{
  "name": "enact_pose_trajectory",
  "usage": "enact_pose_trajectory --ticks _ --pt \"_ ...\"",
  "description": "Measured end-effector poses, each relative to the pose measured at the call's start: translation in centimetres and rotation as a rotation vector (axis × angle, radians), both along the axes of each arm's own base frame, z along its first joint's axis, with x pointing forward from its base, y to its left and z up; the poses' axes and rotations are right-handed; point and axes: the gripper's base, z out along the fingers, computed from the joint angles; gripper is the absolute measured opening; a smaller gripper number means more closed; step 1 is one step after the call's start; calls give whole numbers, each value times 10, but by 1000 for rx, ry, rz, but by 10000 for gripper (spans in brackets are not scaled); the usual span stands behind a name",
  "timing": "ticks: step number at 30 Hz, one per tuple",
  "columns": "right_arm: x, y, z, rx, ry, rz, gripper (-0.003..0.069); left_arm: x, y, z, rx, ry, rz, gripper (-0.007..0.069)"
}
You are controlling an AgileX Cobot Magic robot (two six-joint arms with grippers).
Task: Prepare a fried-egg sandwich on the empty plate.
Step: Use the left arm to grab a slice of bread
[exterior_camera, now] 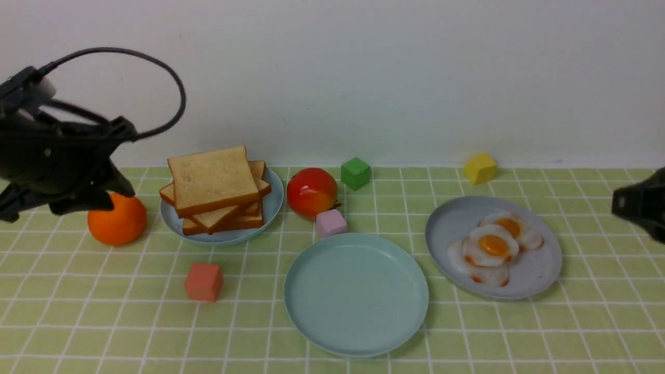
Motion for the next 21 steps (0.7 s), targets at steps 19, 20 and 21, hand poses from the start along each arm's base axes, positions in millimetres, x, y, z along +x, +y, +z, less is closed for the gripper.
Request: enact_pose_trajectory --ticks 19,20,21 --pt "-18 60 26 330 -247 748 238 137 68 -36 -271 -18 -110 405" --pt "-18 61 29 346 -272 753 238 143 69 -39 -271 -18 -116 431" --pt "-17 61 30 350 -289 758 238 147 70 -43 -271 -17 -120 453"
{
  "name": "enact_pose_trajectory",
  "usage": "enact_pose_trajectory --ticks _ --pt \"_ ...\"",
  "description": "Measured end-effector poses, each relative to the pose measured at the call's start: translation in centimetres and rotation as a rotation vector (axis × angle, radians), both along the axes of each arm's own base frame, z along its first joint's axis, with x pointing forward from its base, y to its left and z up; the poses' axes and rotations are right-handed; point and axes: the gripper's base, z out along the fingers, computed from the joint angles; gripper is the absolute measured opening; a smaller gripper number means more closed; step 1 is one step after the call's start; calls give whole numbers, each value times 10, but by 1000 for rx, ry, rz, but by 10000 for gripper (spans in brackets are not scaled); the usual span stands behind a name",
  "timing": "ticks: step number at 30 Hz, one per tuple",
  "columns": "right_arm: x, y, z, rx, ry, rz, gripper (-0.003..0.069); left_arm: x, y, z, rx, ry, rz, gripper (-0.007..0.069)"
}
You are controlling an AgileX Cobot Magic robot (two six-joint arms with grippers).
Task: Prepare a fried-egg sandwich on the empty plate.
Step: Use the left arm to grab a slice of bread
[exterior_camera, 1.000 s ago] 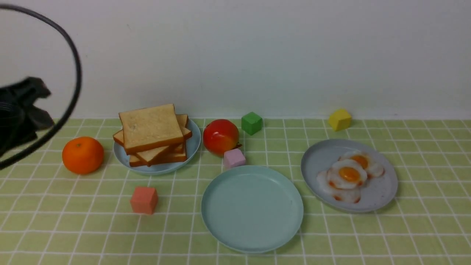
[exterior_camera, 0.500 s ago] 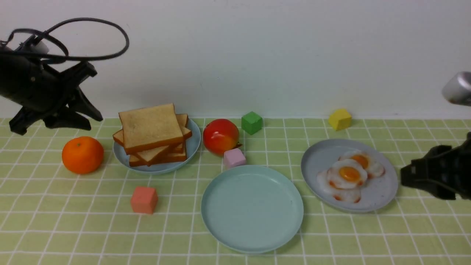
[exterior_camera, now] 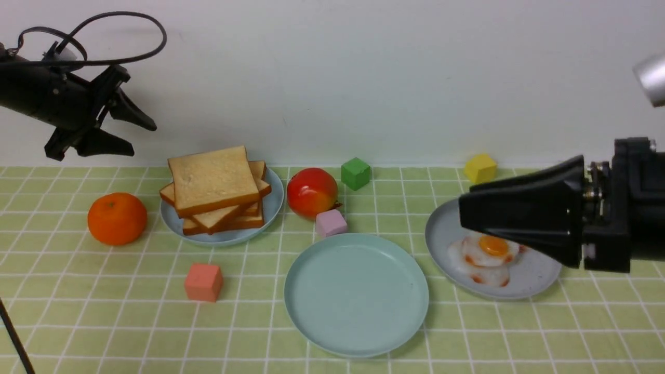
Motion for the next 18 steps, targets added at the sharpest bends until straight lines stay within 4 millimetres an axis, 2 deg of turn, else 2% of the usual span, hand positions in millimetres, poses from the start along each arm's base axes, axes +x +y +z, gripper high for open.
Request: enact_pose_trajectory --ticks 6,10,18 --pt "0 1 3 29 -19 3 238 15 3 -21 24 -34 -64 484" --pt "0 1 3 30 -19 7 238 21 2 -39 65 -92 -173 487" --pt "-2 2 5 53 -10 23 238 31 -2 -73 -23 -125 -196 487"
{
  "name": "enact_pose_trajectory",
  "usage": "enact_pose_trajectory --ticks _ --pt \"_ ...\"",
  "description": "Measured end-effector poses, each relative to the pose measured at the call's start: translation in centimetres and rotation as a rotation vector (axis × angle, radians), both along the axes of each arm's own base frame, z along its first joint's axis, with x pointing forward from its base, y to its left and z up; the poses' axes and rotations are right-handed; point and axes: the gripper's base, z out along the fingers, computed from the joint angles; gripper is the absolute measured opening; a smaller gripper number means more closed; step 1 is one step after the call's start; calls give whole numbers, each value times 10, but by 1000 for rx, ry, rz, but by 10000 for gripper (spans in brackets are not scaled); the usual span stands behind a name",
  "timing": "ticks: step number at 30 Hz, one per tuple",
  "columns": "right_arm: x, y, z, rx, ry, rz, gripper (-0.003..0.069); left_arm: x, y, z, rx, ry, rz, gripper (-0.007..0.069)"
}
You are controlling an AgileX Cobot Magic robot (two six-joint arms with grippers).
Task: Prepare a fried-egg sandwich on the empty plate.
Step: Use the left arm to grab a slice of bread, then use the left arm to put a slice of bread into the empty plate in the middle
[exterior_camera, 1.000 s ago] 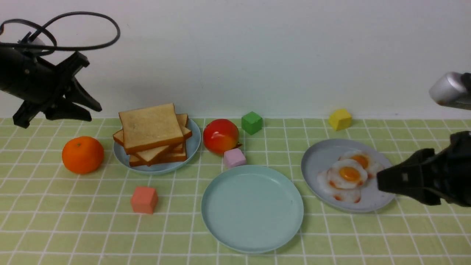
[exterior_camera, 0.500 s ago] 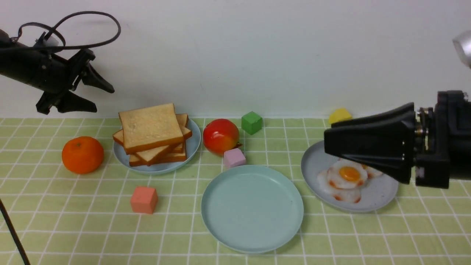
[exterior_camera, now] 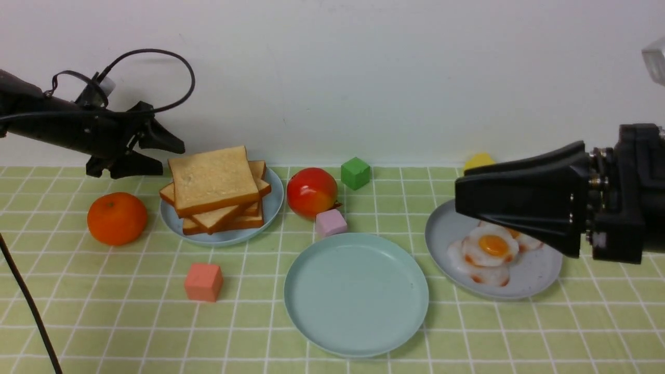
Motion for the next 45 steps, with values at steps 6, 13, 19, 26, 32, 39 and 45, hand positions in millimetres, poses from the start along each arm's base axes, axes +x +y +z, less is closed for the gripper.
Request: enact_pose_trajectory --ticks 6,13,19,26,32,39,45 --pt "0 0 1 22 8 -2 238 4 1 -10 -22 -1 26 461" --pt "0 0 1 32 29 -7 239 6 1 -8 3 -53 5 266" --pt "0 0 1 39 42 -10 239 5 -1 -7 0 -70 -32 49" --pt "0 0 2 41 44 -11 239 2 -5 -3 -21 -104 -105 17" --pt "0 0 2 42 45 -11 239 -7 -13 24 -38 -214 -245 17" --pt "0 0 2 39 43 -11 239 -17 -38 60 -55 -285 -294 17" --pt "4 -3 -2 -14 20 -55 239 -29 -98 54 -74 -254 -426 17"
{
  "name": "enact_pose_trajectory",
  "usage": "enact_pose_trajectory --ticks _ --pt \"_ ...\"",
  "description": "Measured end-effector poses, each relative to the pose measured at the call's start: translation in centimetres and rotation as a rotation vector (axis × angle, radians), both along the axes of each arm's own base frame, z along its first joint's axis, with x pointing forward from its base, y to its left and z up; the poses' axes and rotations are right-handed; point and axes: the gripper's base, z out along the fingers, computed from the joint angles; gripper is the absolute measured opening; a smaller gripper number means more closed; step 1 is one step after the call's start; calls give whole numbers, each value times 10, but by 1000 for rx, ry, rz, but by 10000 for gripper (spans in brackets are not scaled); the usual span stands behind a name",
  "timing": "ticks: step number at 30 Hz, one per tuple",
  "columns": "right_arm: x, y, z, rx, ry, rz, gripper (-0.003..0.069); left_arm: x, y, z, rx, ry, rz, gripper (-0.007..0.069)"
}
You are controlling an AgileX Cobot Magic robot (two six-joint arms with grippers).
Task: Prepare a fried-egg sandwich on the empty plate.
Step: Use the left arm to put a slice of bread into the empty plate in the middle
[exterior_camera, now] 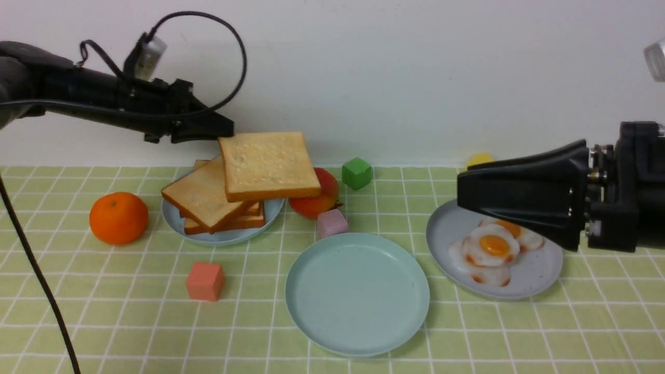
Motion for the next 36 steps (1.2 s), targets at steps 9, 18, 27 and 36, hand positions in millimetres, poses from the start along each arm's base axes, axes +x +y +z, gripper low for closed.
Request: enact_pose_trajectory --ticks 9,18,27,36 --pt "5 -3 -1 -30 -21 -60 239 -21 -90 -24 47 30 -224 17" --pt "13 -10 -5 -82 -19 -175 241 -37 -126 -70 289 99 -396 50" --pt "35 -22 -34 -30 232 -430 248 -37 -127 -66 282 133 -357 277" --pt "64 -85 -65 78 564 -803 425 -54 -113 37 236 -24 -275 560"
